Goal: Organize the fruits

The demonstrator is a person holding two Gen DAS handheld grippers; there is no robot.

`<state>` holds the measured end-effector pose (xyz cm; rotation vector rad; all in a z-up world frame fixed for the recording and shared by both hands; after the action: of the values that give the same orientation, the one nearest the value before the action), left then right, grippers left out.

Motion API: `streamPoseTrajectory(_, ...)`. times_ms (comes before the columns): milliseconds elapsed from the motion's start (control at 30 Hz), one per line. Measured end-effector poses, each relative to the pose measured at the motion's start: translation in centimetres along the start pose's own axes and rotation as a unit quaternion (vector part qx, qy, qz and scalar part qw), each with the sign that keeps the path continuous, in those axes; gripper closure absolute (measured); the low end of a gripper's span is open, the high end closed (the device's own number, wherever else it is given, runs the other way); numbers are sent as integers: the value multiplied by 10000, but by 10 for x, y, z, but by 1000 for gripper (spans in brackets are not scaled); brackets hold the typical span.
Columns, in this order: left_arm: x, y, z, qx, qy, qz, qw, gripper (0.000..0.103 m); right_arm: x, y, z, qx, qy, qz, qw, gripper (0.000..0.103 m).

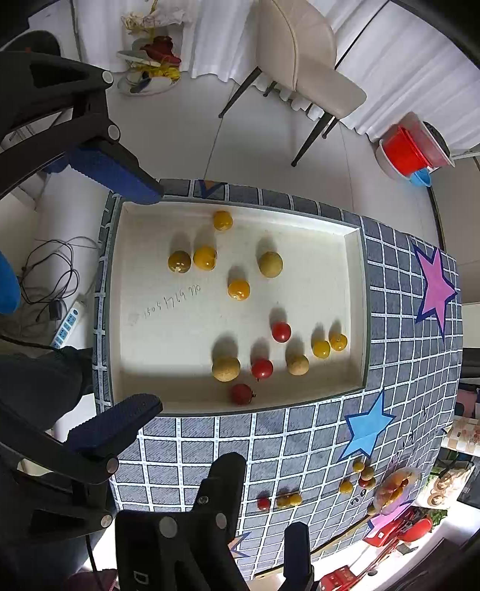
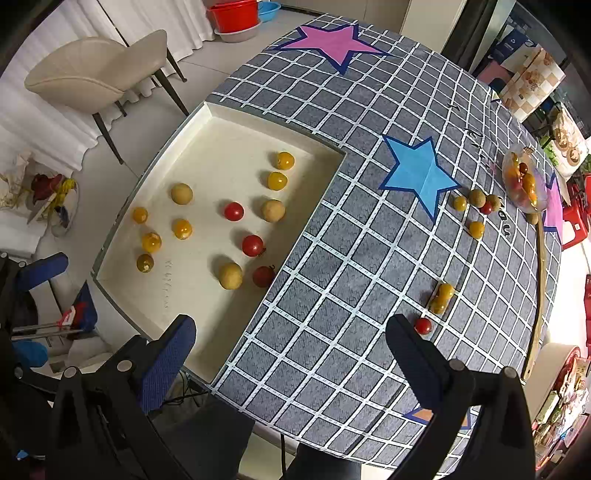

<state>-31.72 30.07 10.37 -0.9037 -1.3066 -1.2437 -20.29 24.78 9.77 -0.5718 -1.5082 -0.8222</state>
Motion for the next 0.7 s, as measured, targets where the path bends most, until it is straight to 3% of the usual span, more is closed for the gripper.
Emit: streamPoseTrajectory(700, -5, 1, -3, -97, -52, 60, 9999, 0, -2, -3, 3, 3, -1, 19, 10000, 0)
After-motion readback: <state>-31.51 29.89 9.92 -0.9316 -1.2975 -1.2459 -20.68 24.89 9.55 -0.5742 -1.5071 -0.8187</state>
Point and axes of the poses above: each gripper's, at about its wrist camera, not at the fingertips, and x roughly against the way its jaws point, z to its left, y to its top, the point moved 2 cm from there along -x, roughly the way its jaws point, and after that the axes turned 8 degrees about -x, right-handed, at the moved point
